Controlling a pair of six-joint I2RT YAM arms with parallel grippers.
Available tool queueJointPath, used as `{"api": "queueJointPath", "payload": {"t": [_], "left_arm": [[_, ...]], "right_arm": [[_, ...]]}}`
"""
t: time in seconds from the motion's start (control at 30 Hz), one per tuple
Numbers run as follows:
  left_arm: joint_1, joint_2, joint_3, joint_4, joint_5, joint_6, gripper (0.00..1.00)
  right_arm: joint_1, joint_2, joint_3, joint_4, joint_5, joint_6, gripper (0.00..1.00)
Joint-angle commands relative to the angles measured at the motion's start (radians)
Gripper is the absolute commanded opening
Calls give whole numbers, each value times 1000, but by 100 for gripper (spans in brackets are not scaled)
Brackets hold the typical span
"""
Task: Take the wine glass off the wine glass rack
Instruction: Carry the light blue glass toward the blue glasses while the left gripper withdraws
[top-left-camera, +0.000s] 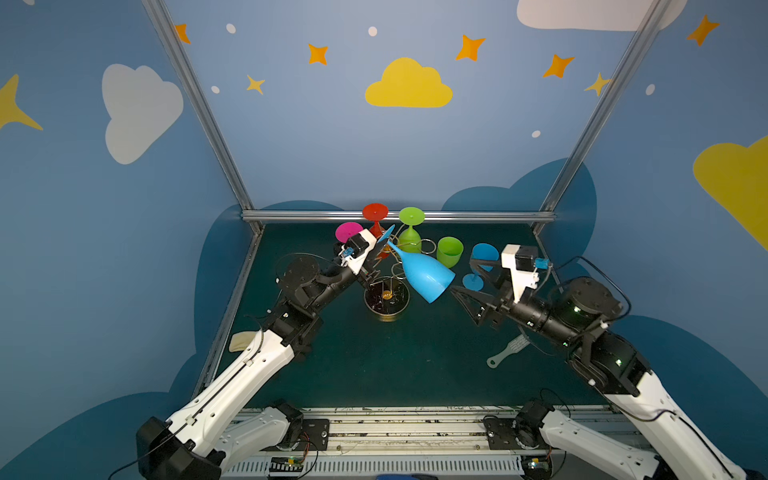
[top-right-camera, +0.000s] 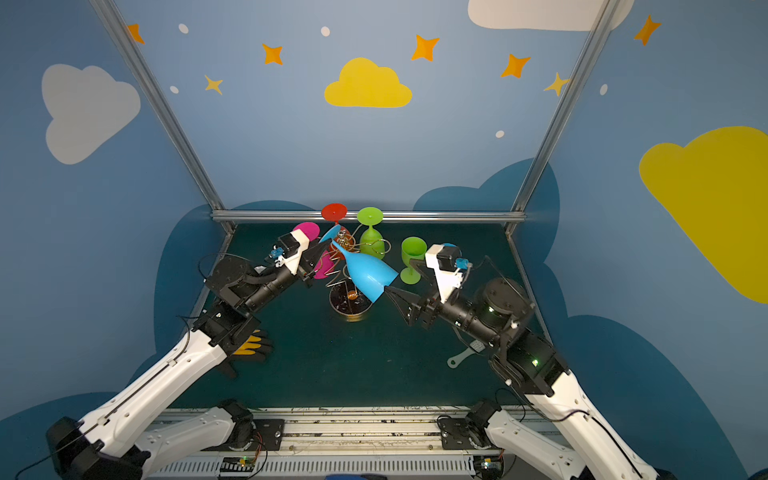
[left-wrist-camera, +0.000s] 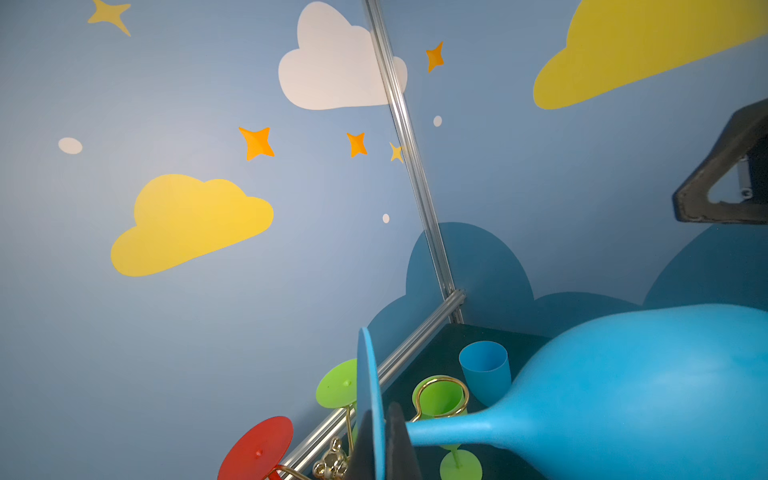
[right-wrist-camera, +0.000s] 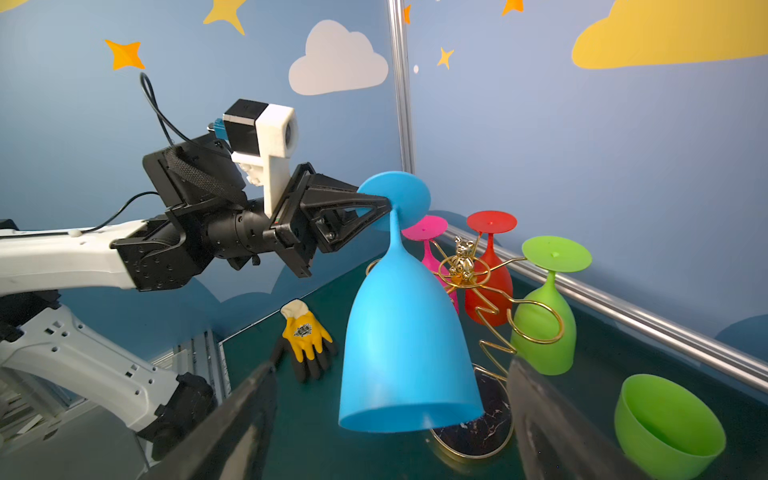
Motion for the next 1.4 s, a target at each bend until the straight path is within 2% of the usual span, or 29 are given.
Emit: {"api": "queueJointPath", "payload": {"t": [0.0,0.2,0.43,0.63,0.7,0.77,1.0,1.03,1.13,1.17,1.2,1.37], "left_arm": [[3,-21,-8,40,-17,-67,3],[4,-27,-14,42,8,-101,3],[4,-28,-12,41,43,-128,3],[4,-36,-10,35,110,-151,3],[4,-32,-8,28,147,-157,3],[3,-30,-3,16,178,-160,3],[4,-19,-8,15,178,-161,4],[4,-19,-10,15,174,-160,7],[4,-22,-13,16,138,-157,34],[4,-25,-13,13,115,-153,47],[5,-28,-13,9,88,-150,55],[13,-83,-40,-8,-103,-108,73]], "right_arm": [[-11,-66,-57,31,79,-15,80],[-18,-110,-115,4,87,11,62],[-18,-7,-94,50,35,36,66],[-18,113,-60,117,13,43,62],[-18,141,-51,138,-7,44,52],[-18,159,-38,148,-32,47,38],[-20,155,-23,141,-48,61,1],[-18,149,-23,138,-45,65,0],[-19,122,-20,109,-1,72,0],[-18,109,-17,88,25,72,0],[-18,94,-14,70,50,70,0],[-20,-13,5,-89,186,28,0]]}}
